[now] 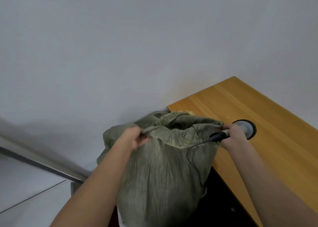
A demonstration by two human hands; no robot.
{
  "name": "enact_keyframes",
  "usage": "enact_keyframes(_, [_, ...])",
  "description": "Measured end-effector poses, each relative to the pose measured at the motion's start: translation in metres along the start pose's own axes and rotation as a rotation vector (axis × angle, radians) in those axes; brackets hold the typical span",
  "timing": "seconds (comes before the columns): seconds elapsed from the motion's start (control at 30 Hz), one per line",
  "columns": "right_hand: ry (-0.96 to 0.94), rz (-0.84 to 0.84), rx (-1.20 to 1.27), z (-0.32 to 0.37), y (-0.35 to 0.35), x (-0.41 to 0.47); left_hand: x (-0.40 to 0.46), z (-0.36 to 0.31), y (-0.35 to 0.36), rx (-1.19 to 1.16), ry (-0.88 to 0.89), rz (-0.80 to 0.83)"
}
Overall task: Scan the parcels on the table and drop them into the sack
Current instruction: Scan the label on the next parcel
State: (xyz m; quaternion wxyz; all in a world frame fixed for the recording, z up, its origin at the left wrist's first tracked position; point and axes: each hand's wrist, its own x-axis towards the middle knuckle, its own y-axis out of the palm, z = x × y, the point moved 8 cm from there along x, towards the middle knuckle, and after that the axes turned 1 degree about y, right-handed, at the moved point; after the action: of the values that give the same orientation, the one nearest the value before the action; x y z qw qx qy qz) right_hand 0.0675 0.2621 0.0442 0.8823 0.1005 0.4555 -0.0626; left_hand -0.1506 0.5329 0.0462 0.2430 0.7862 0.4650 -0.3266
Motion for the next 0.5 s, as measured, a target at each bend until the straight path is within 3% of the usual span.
enact_keyframes(0.17, [-0.025, 0.098, 0.088, -0.003, 0.013, -0.010, -0.017, -0.024, 0.025, -0.109, 0.131, 0.149])
enact_keyframes(0.23, [-0.015, 0.144, 0.095, -0.007, 0.016, -0.015, -0.011, -0.015, 0.024, -0.041, 0.131, 0.198])
enact_keyframes(0.4, [0.073, 0.199, 0.130, -0.012, 0.012, -0.028, -0.001, -0.028, 0.012, -0.016, 0.256, 0.035])
enact_keyframes(0.5, [0.062, 0.211, 0.110, -0.010, 0.007, -0.035, -0.005, -0.029, 0.031, 0.028, 0.189, 0.108])
